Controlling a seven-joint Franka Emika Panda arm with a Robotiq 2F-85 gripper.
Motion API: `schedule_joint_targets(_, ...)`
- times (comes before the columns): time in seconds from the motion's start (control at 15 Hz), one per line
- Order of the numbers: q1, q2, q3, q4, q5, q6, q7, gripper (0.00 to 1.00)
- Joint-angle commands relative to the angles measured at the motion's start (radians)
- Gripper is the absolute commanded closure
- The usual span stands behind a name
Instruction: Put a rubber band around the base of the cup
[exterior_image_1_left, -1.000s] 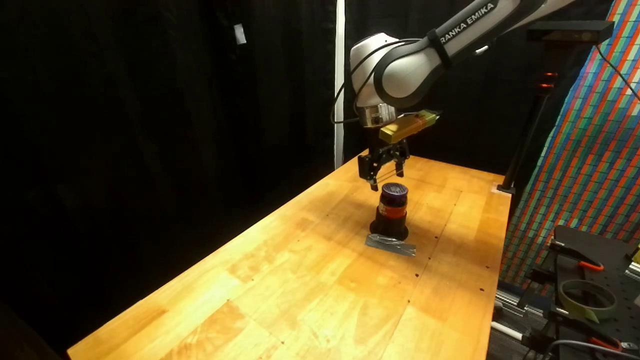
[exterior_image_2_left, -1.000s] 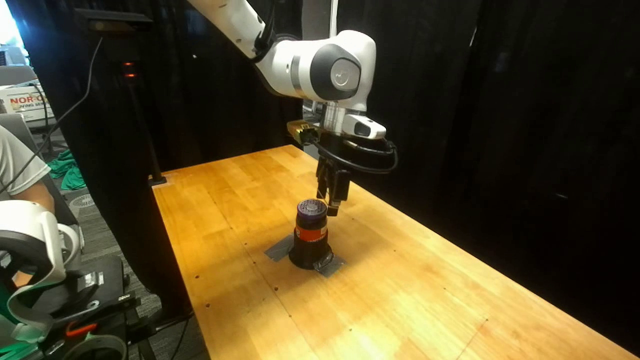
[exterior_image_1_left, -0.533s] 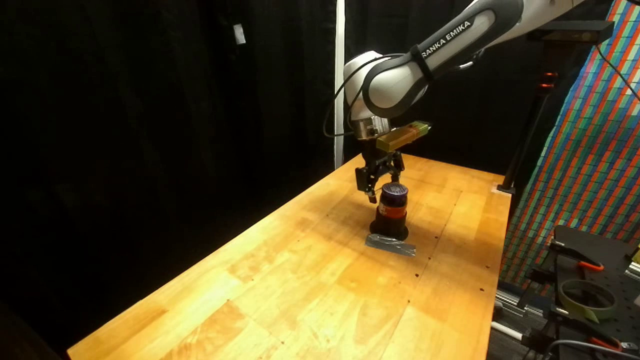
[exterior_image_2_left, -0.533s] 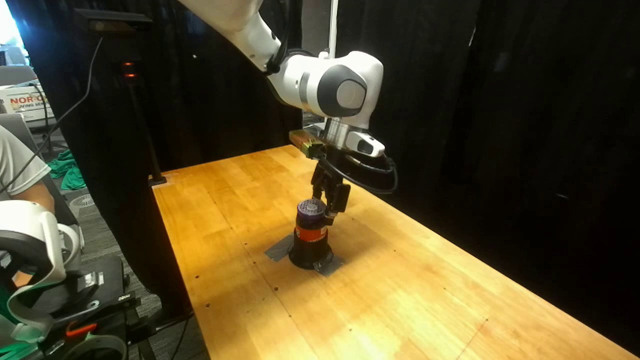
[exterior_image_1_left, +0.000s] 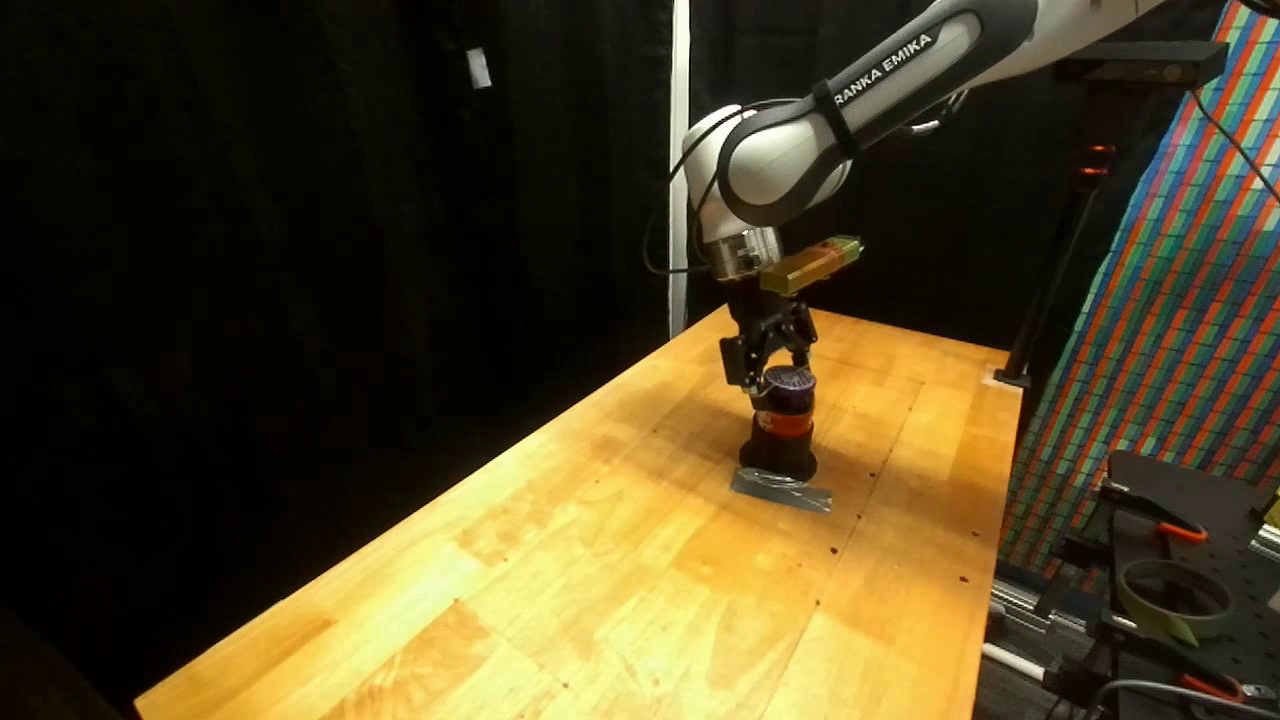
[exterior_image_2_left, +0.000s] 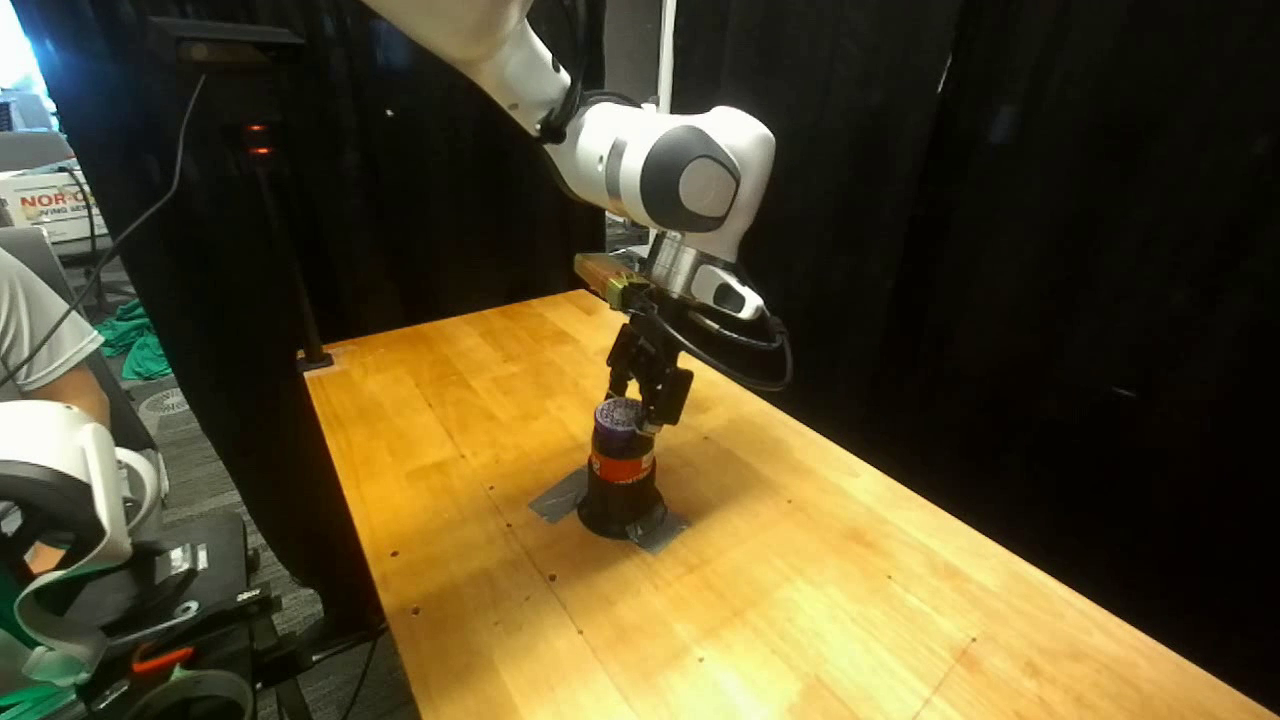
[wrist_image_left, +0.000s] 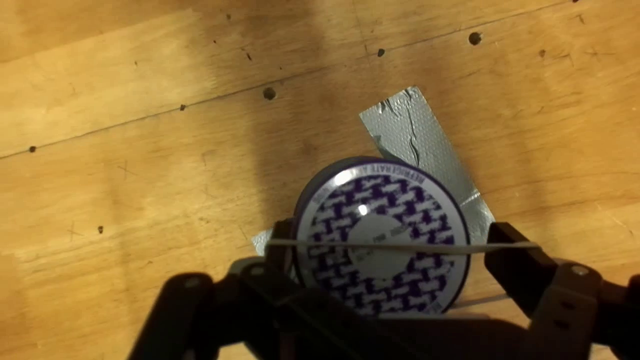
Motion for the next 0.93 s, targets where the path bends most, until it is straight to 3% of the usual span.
schedule_joint_targets(0.0, 0.001, -0.035, -0.003, -0.018, 0.016, -0.073, -0.022, 0.00)
schedule_joint_targets(0.6, 0.019, -0.185, -0.006, -0.246, -0.004, 0.077, 0.006, 0.00)
schedule_joint_targets(0.87, 0.037, -0.267, -0.011, -0.409, -0.031, 0.244, 0.053, 0.00)
